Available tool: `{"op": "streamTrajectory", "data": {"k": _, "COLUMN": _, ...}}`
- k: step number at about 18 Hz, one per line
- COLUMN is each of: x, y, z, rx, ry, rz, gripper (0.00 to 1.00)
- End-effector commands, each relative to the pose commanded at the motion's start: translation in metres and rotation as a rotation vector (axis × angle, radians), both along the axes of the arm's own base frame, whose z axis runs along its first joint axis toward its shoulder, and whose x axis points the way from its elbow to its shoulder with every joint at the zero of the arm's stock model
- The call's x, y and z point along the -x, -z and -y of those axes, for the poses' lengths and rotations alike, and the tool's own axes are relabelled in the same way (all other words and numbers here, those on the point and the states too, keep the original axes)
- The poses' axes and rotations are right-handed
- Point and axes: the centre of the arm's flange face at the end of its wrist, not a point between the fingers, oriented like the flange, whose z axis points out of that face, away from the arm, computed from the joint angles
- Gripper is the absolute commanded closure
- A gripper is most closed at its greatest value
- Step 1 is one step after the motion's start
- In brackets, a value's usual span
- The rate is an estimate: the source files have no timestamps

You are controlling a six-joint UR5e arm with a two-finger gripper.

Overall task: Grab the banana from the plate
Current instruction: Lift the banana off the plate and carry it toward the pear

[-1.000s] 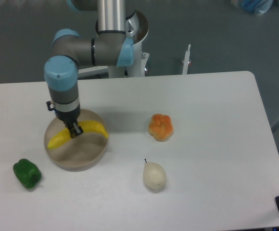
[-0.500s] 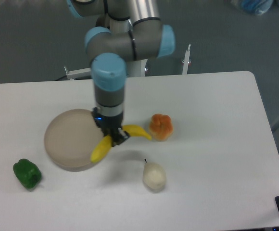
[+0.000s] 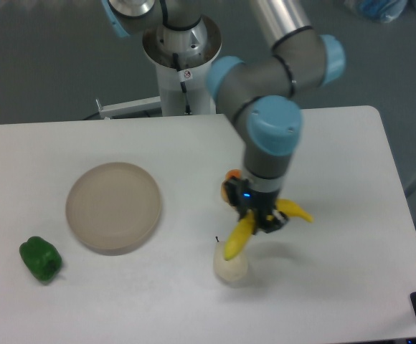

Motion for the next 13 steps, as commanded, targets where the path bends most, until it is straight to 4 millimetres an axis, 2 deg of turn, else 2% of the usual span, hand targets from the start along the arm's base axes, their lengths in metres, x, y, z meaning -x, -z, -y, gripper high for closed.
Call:
{"op": "streamTrajectory", "data": {"k": 4, "x": 0.032, "y": 0.019, "z": -0.002, "rx": 0.095, "ry": 0.050, "rz": -0.083, "gripper": 1.00}}
{"op": "streamTrajectory", "data": {"k": 6, "x": 0.059, "y": 0.021, "z": 0.004, "rx": 0.088, "ry": 0.044, "rz": -0.091, "gripper": 1.00}}
{"op": "streamTrajectory", "data": {"k": 9, "x": 0.074, "y": 0.030, "z": 0.002, "rx": 0.090, "ry": 0.071, "rz": -0.090, "gripper": 1.00}}
{"op": "streamTrajectory", "data": {"k": 13, "x": 0.079, "y": 0.040, "z": 0.000, "rx": 0.095, "ry": 0.096, "rz": -0.088, "gripper": 1.00}}
